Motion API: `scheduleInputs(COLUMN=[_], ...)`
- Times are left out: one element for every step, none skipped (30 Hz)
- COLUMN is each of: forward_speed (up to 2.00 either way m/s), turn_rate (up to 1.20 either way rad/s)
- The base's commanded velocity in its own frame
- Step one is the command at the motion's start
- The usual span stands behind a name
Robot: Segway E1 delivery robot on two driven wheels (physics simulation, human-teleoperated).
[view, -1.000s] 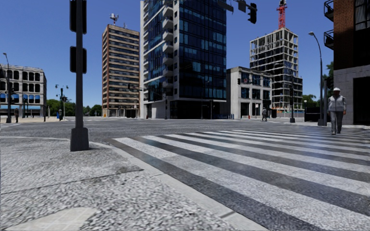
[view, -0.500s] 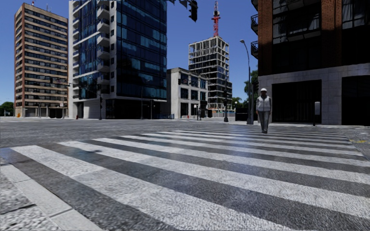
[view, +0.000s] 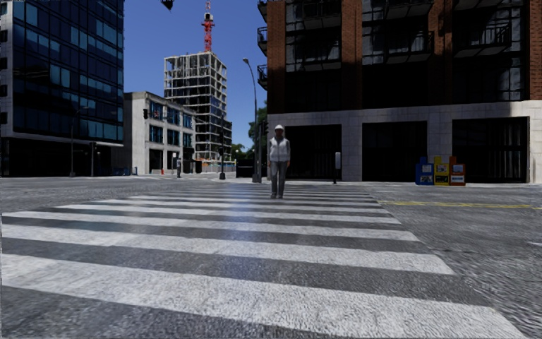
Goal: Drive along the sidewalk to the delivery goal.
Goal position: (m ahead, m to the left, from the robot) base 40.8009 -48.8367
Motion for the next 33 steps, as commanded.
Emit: scheduleInputs(forward_speed=[1.37, 1.37, 1.37, 1.37, 1.37, 1.37, 1.37, 1.37, 1.37, 1.37, 1.37, 1.37, 1.37, 1.37, 1.37, 1.37, 1.37, 1.37, 1.37, 1.37, 1.37, 1.37, 1.37, 1.37, 1.37, 1.37, 1.37, 1.37, 1.37, 1.37, 1.37, 1.37, 1.37], turn_rate=[-0.83, -0.83, -0.81, -0.80, -0.79, -0.79, -0.78, -0.77, -0.75, -0.75, -0.70, -0.50, -0.15, -0.15, -0.05, 0.00, 0.00, 0.00, 0.00, 0.00, 0.00, 0.00, 0.00, 0.00, 0.00, 0.00, 0.00, 0.00, 0.00, 0.00, 0.00, 0.00, 0.00])
